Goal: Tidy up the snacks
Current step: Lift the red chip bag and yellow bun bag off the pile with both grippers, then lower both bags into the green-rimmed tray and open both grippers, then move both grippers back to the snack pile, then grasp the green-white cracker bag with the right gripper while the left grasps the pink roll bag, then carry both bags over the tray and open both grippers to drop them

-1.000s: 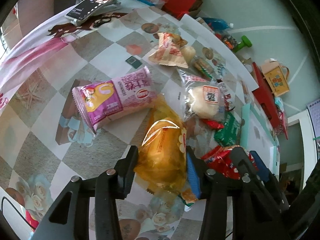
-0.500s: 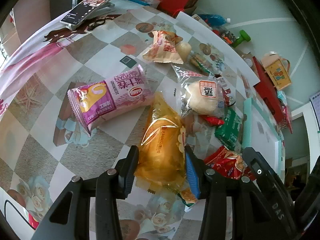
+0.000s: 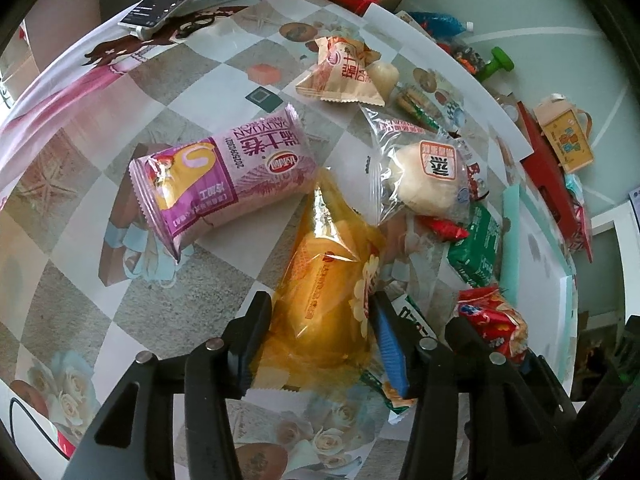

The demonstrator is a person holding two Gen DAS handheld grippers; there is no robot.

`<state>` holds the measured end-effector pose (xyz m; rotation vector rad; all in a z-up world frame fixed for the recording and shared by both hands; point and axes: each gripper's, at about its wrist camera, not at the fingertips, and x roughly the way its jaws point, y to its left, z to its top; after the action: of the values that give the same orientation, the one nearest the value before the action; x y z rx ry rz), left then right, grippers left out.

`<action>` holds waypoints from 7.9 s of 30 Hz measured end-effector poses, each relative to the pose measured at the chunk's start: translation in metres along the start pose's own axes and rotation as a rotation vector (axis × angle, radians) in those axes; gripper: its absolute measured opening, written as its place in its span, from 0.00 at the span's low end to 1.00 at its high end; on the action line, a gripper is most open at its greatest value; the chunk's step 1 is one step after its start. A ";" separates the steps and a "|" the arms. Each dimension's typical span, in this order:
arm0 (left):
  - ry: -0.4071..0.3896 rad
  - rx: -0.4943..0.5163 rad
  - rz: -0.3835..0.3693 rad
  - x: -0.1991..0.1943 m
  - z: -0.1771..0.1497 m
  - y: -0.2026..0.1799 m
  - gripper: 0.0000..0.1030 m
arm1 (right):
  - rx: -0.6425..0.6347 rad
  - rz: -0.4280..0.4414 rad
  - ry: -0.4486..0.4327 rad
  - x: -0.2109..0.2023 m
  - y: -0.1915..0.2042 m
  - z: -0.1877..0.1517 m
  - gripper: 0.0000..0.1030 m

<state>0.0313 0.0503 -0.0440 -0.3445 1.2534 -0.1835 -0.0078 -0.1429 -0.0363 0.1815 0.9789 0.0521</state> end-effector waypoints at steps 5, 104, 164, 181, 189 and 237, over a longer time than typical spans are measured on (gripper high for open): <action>-0.006 0.014 0.004 0.000 0.000 -0.002 0.50 | -0.003 0.001 -0.009 -0.005 0.002 0.001 0.57; -0.294 0.154 0.109 -0.048 0.051 0.031 1.00 | -0.078 -0.015 -0.083 -0.022 0.041 -0.005 1.00; -0.270 0.316 0.063 -0.043 0.042 -0.028 0.43 | 0.103 -0.081 -0.200 -0.069 -0.039 0.021 0.51; -0.215 0.585 -0.043 -0.028 0.016 -0.176 0.43 | 0.387 -0.273 -0.297 -0.109 -0.173 0.015 0.51; -0.204 0.663 -0.114 0.005 0.012 -0.236 0.43 | 0.368 -0.344 -0.297 -0.103 -0.196 0.013 0.51; -0.389 0.441 0.049 -0.017 0.042 -0.146 1.00 | 0.246 -0.384 -0.303 -0.092 -0.167 0.021 1.00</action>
<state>0.0731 -0.0743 0.0343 0.0342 0.8072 -0.3272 -0.0484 -0.3211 0.0212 0.2168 0.7015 -0.4383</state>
